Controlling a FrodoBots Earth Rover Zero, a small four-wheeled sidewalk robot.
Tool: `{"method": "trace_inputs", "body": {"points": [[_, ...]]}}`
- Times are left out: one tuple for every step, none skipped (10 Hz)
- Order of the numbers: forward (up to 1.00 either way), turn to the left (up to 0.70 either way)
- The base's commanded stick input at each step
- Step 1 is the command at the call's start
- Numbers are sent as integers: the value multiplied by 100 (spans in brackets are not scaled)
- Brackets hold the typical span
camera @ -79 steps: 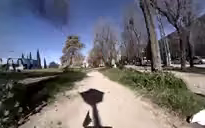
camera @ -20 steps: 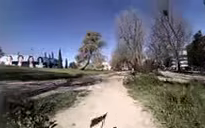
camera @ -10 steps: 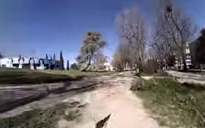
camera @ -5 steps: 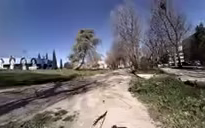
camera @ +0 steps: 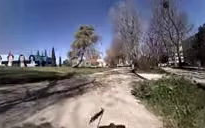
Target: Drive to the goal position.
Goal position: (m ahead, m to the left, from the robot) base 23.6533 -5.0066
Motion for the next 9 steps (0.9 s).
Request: {"method": "trace_inputs", "body": {"points": [[100,0],[100,0],[100,0],[100,0],[100,0],[100,0],[100,0],[100,0],[100,0]]}}
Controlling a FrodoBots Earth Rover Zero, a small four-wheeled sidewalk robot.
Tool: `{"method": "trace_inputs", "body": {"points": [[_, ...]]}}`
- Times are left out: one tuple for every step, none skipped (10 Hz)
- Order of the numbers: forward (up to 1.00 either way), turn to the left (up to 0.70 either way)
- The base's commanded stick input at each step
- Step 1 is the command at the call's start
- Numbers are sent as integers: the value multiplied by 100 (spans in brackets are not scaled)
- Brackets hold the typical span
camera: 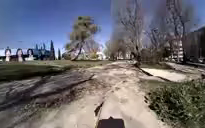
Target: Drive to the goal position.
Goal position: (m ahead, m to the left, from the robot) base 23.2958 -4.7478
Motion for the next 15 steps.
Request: {"method": "trace_inputs", "body": {"points": [[100,0],[100,0],[100,0],[100,0],[100,0],[100,0],[100,0],[100,0],[100,0],[100,0],[100,0],[100,0],[100,0],[100,0],[100,0]]}}
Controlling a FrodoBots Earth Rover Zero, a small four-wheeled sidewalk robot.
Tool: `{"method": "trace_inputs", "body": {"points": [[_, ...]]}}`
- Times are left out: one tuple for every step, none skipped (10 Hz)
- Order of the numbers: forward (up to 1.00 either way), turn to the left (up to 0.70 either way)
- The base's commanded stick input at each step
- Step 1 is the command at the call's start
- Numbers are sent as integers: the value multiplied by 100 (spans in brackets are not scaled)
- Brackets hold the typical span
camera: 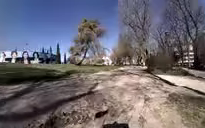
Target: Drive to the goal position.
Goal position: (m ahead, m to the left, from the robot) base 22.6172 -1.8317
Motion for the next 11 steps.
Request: {"method": "trace_inputs", "body": {"points": [[100,0],[100,0],[100,0],[100,0],[100,0],[100,0],[100,0],[100,0],[100,0],[100,0],[100,0]]}}
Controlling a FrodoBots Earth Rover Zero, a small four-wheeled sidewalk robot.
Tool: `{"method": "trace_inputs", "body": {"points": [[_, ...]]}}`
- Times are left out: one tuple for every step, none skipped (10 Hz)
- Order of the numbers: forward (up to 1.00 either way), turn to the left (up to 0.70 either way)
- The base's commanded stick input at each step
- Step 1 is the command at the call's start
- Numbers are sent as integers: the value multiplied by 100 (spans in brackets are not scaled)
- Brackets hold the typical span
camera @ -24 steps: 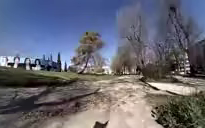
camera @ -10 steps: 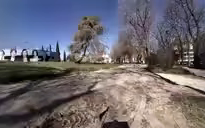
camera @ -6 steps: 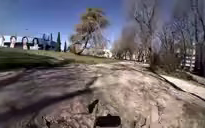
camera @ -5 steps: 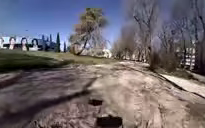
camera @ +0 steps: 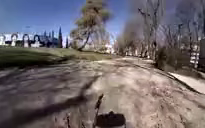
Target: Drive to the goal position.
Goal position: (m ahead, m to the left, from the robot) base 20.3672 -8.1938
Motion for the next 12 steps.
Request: {"method": "trace_inputs", "body": {"points": [[100,0],[100,0],[100,0],[100,0],[100,0],[100,0],[100,0],[100,0],[100,0],[100,0],[100,0],[100,0]]}}
